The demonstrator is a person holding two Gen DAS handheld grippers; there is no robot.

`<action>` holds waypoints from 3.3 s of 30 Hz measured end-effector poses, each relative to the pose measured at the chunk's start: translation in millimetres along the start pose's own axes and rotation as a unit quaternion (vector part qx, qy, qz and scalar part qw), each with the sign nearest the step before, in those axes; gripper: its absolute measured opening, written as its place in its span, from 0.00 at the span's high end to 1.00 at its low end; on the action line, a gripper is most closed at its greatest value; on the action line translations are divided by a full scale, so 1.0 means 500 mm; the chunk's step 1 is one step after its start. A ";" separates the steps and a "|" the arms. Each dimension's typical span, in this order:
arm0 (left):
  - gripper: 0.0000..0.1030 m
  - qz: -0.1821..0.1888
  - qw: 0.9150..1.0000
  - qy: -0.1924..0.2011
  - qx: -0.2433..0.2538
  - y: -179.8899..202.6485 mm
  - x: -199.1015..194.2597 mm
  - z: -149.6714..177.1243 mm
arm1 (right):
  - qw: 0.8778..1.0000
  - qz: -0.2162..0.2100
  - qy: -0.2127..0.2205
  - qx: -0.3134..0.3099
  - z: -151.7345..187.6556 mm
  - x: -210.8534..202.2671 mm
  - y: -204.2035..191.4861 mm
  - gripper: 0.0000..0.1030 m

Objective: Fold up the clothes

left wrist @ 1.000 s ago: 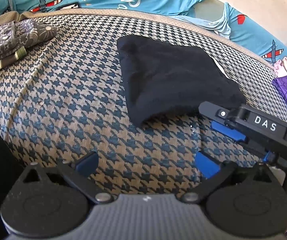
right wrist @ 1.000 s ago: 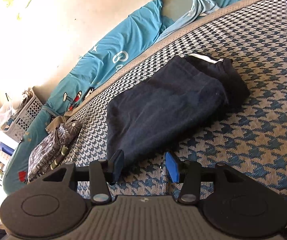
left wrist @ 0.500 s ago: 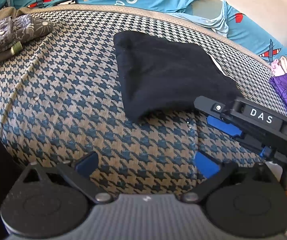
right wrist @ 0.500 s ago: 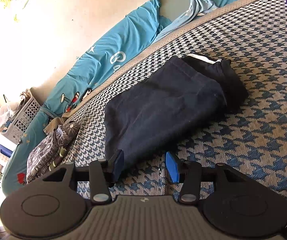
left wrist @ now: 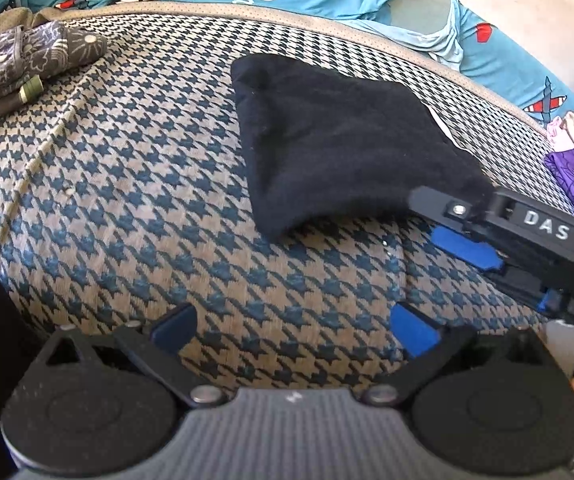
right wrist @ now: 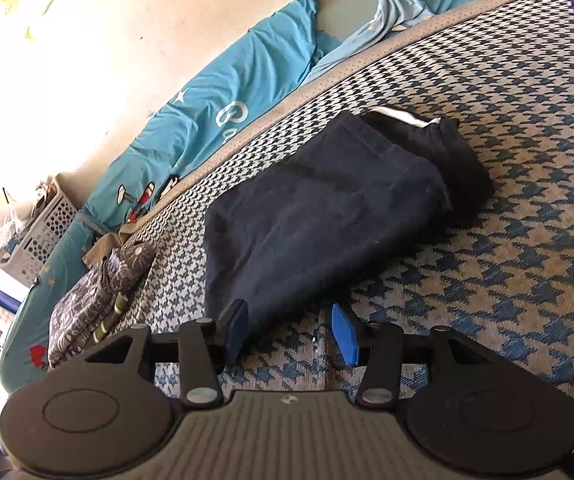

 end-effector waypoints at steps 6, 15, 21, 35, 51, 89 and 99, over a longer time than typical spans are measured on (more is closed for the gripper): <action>0.00 0.000 1.000 0.017 -0.022 -0.022 0.000 -0.026 | 0.999 0.009 0.030 0.005 -0.029 -0.020 0.013 0.55; 0.00 0.007 0.999 0.027 -0.043 -0.060 0.019 -0.089 | 0.998 0.006 0.062 -0.006 -0.059 -0.043 0.008 0.55; 0.00 0.008 0.998 0.039 -0.043 -0.073 0.031 -0.142 | 0.996 0.015 0.075 -0.043 -0.083 -0.044 -0.002 0.57; 0.00 0.030 0.999 0.023 0.009 -0.006 0.112 -0.161 | 0.987 0.047 0.011 -0.152 -0.148 0.011 0.009 0.63; 0.00 -0.021 0.993 0.031 0.111 0.025 0.142 -0.125 | 0.983 0.101 -0.008 -0.153 -0.120 0.057 0.069 0.63; 0.00 -0.056 0.992 0.018 0.113 0.030 0.111 -0.088 | 0.987 0.088 0.037 -0.126 -0.107 -0.011 0.081 0.59; 0.00 -0.060 0.992 0.012 0.107 0.029 0.108 -0.085 | 0.988 0.096 0.028 -0.116 -0.099 -0.018 0.083 0.56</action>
Point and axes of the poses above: each gripper's, at about its wrist camera, not at the fingertips, and x roughly the way its jaws point, y to its right, z to its underside, the point moved 10 cm from there along x, roughly the way its jaws point, and after that the axes turned 10 degrees about x, right-handed, at the moved point
